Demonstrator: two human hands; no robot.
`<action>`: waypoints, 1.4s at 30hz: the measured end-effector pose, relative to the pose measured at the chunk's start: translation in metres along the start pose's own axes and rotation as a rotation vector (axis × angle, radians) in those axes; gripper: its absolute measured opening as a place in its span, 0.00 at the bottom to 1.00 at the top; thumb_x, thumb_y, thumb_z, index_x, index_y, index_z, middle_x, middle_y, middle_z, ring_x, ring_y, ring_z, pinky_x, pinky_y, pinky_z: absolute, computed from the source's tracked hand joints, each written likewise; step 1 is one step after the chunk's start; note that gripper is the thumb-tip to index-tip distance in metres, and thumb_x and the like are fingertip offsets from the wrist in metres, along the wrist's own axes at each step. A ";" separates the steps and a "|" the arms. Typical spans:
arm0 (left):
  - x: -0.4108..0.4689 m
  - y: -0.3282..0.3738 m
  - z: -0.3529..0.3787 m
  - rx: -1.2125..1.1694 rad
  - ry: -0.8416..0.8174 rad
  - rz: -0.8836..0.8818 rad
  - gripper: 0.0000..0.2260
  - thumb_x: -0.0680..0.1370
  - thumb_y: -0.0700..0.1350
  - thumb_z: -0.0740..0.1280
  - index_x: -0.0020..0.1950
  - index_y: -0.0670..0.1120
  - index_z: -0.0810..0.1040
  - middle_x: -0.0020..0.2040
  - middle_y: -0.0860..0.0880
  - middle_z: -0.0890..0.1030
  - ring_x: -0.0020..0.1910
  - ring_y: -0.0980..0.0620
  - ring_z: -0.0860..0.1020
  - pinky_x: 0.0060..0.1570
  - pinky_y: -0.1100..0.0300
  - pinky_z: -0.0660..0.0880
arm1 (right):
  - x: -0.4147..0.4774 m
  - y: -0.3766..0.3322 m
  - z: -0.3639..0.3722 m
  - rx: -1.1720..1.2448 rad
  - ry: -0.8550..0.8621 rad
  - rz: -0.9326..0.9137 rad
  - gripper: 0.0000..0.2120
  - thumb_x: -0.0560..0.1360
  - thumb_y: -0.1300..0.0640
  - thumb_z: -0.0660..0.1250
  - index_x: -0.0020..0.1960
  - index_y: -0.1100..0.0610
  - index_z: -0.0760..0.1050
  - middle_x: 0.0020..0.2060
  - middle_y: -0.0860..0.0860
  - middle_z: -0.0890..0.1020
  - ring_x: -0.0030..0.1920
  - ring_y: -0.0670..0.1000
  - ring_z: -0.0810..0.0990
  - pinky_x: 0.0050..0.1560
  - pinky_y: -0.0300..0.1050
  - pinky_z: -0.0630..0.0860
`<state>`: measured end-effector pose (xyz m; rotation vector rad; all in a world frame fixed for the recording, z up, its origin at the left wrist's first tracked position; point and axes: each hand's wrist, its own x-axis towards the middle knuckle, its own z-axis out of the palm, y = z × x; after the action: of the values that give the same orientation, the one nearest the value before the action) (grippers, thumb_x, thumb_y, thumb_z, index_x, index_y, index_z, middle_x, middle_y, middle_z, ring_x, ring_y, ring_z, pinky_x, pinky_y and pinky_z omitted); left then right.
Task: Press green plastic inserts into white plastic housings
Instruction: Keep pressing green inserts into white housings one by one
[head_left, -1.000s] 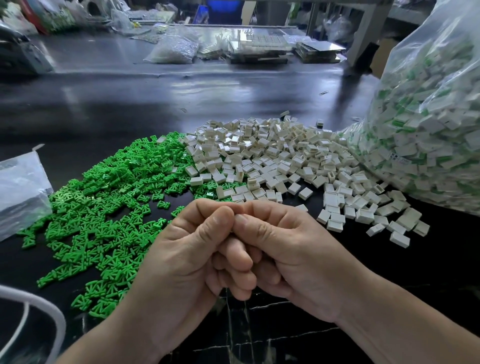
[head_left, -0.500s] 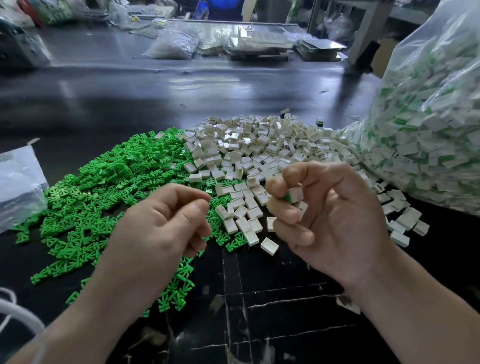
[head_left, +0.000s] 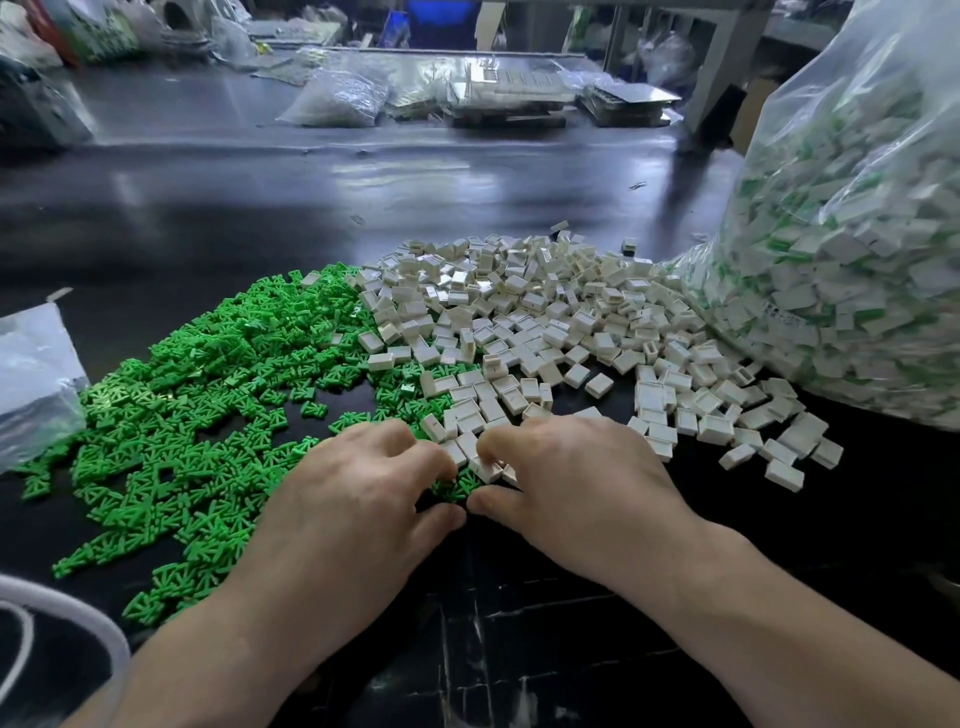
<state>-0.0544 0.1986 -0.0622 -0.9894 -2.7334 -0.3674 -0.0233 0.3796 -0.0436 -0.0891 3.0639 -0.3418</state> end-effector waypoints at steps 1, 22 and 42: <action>0.000 0.000 0.000 -0.008 -0.002 0.021 0.10 0.69 0.58 0.72 0.47 0.56 0.82 0.40 0.57 0.77 0.41 0.52 0.76 0.36 0.58 0.70 | 0.001 0.000 -0.001 0.004 -0.004 -0.004 0.13 0.77 0.36 0.63 0.55 0.43 0.74 0.44 0.44 0.75 0.48 0.52 0.76 0.42 0.48 0.69; 0.003 -0.001 -0.003 -0.013 -0.022 0.083 0.06 0.72 0.54 0.73 0.45 0.55 0.82 0.39 0.56 0.76 0.41 0.50 0.76 0.40 0.53 0.73 | -0.003 0.009 0.002 0.267 0.210 -0.079 0.12 0.79 0.43 0.62 0.51 0.47 0.81 0.32 0.45 0.78 0.35 0.45 0.77 0.39 0.45 0.76; -0.002 0.005 -0.016 -1.103 0.106 -0.363 0.09 0.70 0.51 0.68 0.48 0.59 0.83 0.38 0.49 0.83 0.37 0.52 0.82 0.38 0.62 0.79 | -0.001 0.015 -0.009 1.820 -0.423 0.050 0.14 0.75 0.63 0.64 0.57 0.55 0.82 0.38 0.55 0.78 0.29 0.48 0.73 0.25 0.39 0.69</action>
<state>-0.0475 0.1966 -0.0472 -0.5566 -2.4918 -2.0344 -0.0233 0.3968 -0.0380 0.0177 1.3768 -2.3135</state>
